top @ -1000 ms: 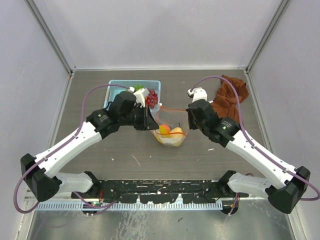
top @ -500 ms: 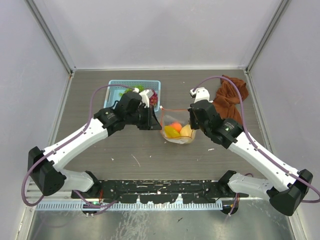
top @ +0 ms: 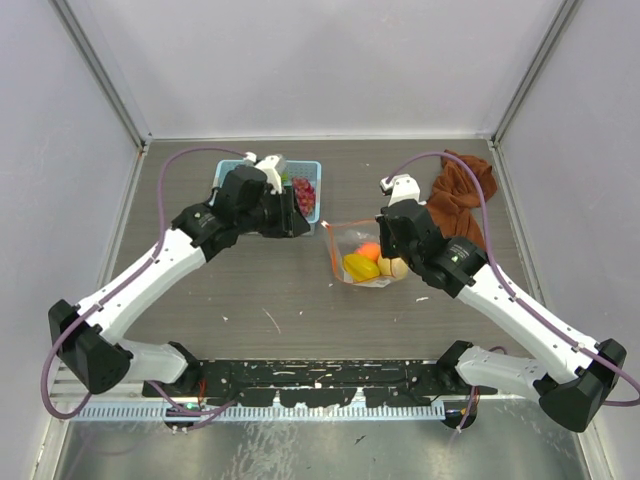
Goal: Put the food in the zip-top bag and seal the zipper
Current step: Pick up the fake fruit from the bin.
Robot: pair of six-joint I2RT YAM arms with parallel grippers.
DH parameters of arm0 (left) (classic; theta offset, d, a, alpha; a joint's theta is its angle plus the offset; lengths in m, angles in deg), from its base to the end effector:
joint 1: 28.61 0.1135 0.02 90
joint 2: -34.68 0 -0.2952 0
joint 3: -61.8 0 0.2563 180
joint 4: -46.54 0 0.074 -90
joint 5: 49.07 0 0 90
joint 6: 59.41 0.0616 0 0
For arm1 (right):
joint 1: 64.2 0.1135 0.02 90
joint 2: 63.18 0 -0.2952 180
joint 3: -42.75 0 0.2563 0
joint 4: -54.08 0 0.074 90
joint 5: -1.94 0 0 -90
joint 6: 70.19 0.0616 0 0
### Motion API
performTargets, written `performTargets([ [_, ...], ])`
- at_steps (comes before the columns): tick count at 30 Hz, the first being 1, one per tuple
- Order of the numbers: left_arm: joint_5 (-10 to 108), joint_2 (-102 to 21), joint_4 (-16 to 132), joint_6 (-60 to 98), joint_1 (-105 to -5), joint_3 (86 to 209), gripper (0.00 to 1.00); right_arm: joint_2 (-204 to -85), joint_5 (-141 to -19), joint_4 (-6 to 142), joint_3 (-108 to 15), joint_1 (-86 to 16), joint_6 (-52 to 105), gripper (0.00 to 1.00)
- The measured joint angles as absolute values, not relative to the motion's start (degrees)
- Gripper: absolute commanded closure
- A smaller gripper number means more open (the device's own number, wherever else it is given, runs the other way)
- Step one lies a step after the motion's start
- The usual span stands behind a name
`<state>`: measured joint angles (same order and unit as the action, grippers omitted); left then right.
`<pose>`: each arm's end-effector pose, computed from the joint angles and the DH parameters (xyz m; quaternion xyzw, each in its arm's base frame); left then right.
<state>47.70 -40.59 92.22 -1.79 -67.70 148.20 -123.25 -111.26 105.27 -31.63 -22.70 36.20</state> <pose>0.2343 -0.1997 0.3718 0.0791 0.8805 -0.3137 0.3465 0.1850 0.1313 0.3543 -0.1027 0.8748 0.0546 0.4703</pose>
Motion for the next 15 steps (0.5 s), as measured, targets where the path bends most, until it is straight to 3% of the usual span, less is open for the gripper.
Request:
performTargets([
  [7, 43.8, -47.2, 92.1, 0.4, -63.1, 153.7, 0.50, -123.3, -110.7, 104.9, -31.6, -22.7, 36.2, 1.00],
  [15, 41.0, -61.5, 91.6, 1.9, -60.0, 161.1, 0.52, -123.3, -109.8, 104.0, -31.2, -22.7, 36.2, 1.00],
])
